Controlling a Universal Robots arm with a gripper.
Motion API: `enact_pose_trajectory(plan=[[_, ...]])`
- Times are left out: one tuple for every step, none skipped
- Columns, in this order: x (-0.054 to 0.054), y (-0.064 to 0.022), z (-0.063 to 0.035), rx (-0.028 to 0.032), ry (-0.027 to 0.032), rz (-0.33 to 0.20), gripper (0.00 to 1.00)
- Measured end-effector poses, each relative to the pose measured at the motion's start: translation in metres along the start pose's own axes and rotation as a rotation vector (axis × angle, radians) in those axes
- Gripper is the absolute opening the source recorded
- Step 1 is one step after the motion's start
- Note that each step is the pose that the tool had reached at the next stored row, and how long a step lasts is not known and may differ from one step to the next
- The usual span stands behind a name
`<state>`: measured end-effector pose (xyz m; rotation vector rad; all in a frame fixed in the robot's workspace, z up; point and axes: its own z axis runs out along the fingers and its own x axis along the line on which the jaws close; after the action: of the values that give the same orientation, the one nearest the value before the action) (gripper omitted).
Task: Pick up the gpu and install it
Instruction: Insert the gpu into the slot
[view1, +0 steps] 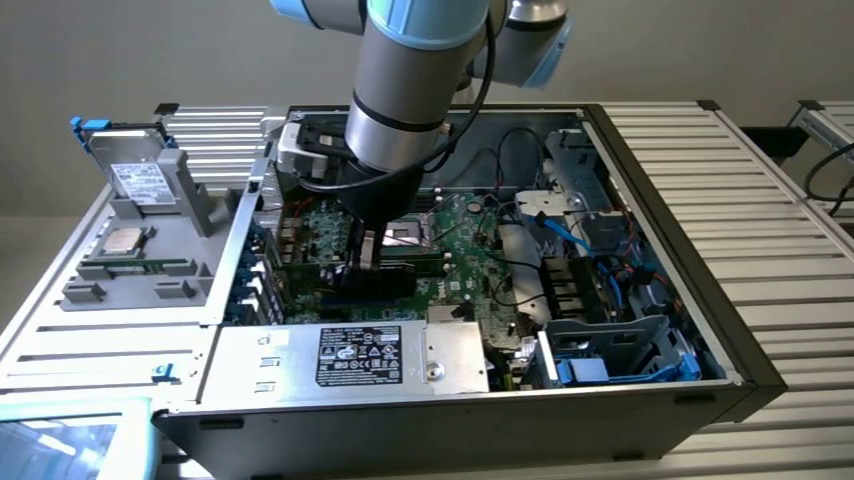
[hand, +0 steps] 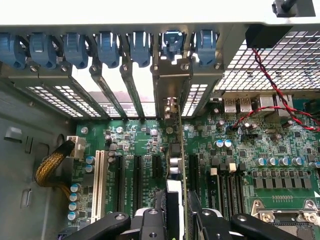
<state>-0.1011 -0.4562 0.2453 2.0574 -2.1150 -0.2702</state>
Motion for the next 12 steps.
enact_pose_trajectory(plan=[[0.0,0.0,0.0001,0.0,-0.0001,0.0,0.28],[0.0,0.0,0.0001,0.0001,-0.0002,0.0,0.28],[0.0,0.0,0.0001,0.0,-0.0002,0.0,0.28],[0.0,-0.0001,0.0001,-0.0002,-0.0002,0.0,0.28],[0.0,-0.0002,0.0,-0.0006,-0.0002,0.0,0.28],[0.0,-0.0006,-0.0001,-0.0013,-0.0004,0.0,0.28],[0.0002,-0.0013,-0.0002,-0.0023,-0.0005,0.0,0.28],[0.0003,-0.0022,-0.0004,-0.0027,-0.0005,0.0,0.28],[0.0004,-0.0031,-0.0006,-0.0033,-0.0005,0.0,0.28],[0.0005,-0.0036,-0.0007,-0.0038,-0.0006,0.0,0.28],[0.0005,-0.0036,-0.0007,-0.0041,-0.0005,0.0,0.28],[0.0005,-0.0037,-0.0007,-0.0042,-0.0004,0.0,0.28]])
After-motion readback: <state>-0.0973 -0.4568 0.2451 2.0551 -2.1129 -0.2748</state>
